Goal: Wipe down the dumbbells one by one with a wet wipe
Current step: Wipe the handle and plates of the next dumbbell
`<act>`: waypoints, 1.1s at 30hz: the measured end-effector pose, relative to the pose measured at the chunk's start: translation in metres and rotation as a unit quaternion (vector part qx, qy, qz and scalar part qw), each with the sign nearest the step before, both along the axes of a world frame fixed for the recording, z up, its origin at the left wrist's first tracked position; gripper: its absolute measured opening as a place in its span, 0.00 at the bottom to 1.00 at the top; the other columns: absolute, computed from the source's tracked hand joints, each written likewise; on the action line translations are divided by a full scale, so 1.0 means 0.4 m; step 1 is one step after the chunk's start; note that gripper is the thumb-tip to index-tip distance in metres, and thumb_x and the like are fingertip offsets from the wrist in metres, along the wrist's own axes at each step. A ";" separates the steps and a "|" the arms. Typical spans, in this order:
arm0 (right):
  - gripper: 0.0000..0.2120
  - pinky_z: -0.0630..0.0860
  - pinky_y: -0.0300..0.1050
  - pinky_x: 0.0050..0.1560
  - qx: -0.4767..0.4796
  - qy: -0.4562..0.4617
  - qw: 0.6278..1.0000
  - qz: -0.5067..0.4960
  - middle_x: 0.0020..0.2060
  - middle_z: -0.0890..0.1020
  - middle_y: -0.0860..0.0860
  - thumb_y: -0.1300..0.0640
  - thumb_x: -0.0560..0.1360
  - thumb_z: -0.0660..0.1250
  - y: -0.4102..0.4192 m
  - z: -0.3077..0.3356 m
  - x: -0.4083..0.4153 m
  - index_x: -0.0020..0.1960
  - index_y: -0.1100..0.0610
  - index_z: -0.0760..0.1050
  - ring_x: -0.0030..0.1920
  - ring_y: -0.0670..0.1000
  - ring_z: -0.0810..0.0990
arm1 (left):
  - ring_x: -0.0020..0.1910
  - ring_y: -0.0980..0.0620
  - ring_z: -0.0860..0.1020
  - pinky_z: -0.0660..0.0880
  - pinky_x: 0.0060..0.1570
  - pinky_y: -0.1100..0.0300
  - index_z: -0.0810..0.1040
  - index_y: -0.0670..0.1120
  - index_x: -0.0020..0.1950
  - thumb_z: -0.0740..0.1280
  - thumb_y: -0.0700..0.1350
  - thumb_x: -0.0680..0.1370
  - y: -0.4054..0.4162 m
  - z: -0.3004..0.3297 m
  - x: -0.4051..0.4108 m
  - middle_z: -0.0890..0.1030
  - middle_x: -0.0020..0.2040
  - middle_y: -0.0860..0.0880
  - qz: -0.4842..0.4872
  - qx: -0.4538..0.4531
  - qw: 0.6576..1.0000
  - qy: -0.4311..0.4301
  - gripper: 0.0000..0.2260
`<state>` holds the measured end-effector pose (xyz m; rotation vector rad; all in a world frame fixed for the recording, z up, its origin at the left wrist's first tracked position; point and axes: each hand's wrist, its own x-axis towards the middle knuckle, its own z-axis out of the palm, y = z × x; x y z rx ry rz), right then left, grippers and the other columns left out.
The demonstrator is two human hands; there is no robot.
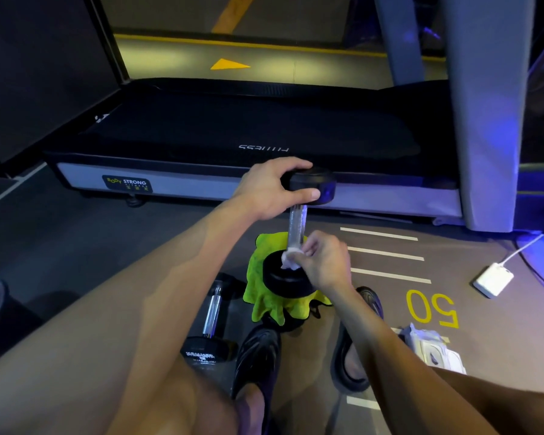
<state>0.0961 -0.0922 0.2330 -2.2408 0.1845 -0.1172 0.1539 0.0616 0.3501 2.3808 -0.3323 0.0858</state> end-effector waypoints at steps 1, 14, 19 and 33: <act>0.15 0.74 0.46 0.37 0.014 -0.022 1.000 -0.010 0.32 0.81 0.47 0.48 0.64 0.80 0.003 0.013 0.015 0.36 0.54 0.76 0.36 0.51 0.80 | 0.67 0.54 0.78 0.72 0.70 0.55 0.77 0.62 0.70 0.77 0.62 0.73 -0.003 0.000 -0.001 0.81 0.68 0.58 -0.001 -0.001 1.000 0.000 0.26; 0.11 0.77 0.43 0.41 0.156 -0.117 0.979 -0.057 0.33 0.82 0.45 0.52 0.71 0.79 0.021 0.042 0.064 0.38 0.49 0.76 0.34 0.45 0.79 | 0.69 0.55 0.77 0.72 0.70 0.54 0.78 0.62 0.70 0.76 0.63 0.73 -0.012 0.001 0.005 0.79 0.70 0.59 -0.005 0.001 1.000 -0.008 0.26; 0.14 0.74 0.39 0.37 0.197 -0.052 0.978 -0.036 0.31 0.80 0.45 0.51 0.69 0.81 0.029 -0.009 0.007 0.37 0.53 0.76 0.31 0.43 0.75 | 0.74 0.55 0.72 0.67 0.75 0.51 0.77 0.63 0.70 0.68 0.64 0.79 -0.010 0.003 0.011 0.75 0.74 0.60 -0.013 0.002 1.000 0.002 0.20; 0.12 0.75 0.37 0.39 0.433 -0.027 0.893 -0.119 0.36 0.82 0.53 0.67 0.65 0.80 0.058 0.093 0.074 0.43 0.59 0.79 0.31 0.43 0.77 | 0.74 0.55 0.72 0.66 0.74 0.56 0.78 0.62 0.70 0.68 0.61 0.80 -0.001 0.002 0.009 0.76 0.74 0.59 -0.010 -0.013 1.000 0.003 0.19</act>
